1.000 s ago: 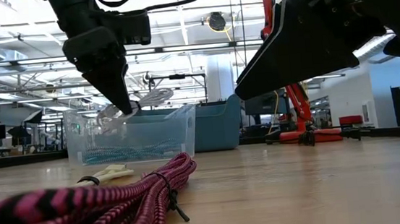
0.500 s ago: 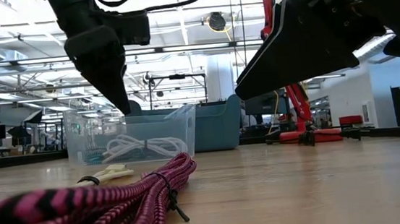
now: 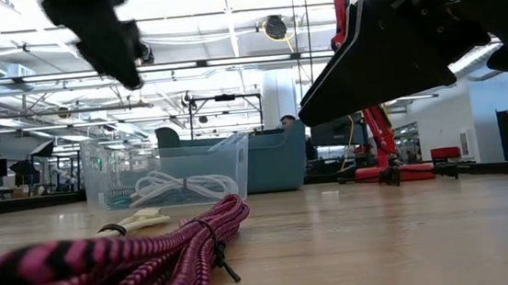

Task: Pick & Place USB Port
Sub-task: Put the light brown charger cable into the transparent bin

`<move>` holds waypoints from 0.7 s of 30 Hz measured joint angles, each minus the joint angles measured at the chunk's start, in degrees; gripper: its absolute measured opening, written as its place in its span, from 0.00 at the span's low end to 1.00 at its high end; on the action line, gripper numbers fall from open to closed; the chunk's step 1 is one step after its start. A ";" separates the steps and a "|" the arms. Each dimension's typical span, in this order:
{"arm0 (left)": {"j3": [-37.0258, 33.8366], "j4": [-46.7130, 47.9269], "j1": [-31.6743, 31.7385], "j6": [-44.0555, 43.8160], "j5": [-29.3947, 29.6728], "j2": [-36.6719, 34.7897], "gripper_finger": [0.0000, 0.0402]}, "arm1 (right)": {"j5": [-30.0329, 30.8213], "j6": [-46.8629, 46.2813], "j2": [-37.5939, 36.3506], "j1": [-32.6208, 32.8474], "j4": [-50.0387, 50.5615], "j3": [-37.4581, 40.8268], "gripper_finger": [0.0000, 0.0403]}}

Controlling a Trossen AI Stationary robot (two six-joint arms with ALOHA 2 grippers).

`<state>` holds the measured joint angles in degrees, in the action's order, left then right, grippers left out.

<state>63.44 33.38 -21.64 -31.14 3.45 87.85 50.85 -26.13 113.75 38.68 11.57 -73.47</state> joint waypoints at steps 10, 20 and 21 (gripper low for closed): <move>0.00 -9.95 -14.20 -11.56 0.81 0.38 0.31 | -0.04 -0.17 0.00 0.01 -0.23 0.00 0.38; 0.00 -35.45 -26.04 -18.29 1.09 9.90 0.31 | -0.15 -0.22 0.00 -0.01 -0.47 0.00 0.38; 0.00 -37.30 -26.67 -18.27 1.21 11.09 0.31 | -0.15 -0.31 0.00 0.01 -0.51 0.00 0.38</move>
<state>63.44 -3.92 -48.31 -49.41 4.66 98.94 50.70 -26.44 113.75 38.69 11.05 -73.47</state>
